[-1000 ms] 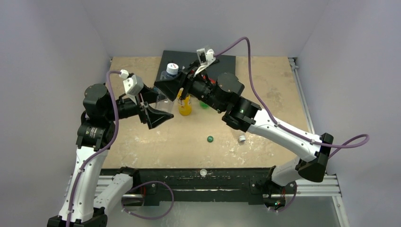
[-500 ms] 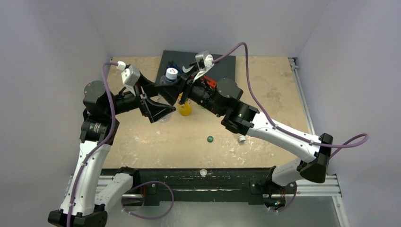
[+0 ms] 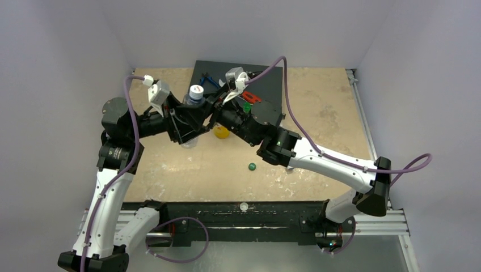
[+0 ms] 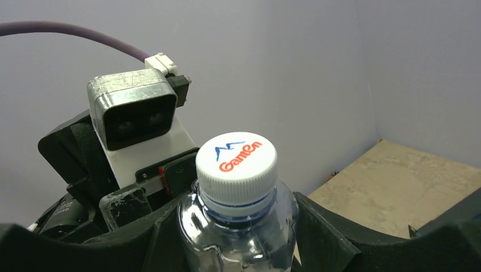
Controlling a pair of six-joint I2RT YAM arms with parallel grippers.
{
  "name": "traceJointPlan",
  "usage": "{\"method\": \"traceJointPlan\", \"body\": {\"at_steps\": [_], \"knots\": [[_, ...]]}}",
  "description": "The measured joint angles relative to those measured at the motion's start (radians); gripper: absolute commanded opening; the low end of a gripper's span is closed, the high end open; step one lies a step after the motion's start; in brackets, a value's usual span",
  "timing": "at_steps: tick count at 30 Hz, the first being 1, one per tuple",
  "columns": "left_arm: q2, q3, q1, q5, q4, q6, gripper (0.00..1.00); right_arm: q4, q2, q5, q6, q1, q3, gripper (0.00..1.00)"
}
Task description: Unscrew the bottle caps
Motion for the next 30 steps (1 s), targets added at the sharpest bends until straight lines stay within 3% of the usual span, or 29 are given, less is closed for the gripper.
{"method": "traceJointPlan", "body": {"at_steps": [5,10,21,30], "knots": [[-0.003,0.0,0.0,-0.016,-0.021,0.035,0.4,-0.037,-0.013,0.079,-0.015,0.008,0.005,0.73],[-0.013,0.0,0.0,-0.058,-0.092,0.147,0.31,-0.196,-0.011,0.12,-0.018,0.009,0.123,0.73],[-0.034,0.0,0.0,-0.156,-0.142,0.297,0.29,-0.415,0.017,0.156,0.026,0.009,0.337,0.66],[-0.035,0.0,0.0,-0.173,-0.172,0.367,0.28,-0.49,0.05,0.153,0.042,0.009,0.343,0.57]]}}
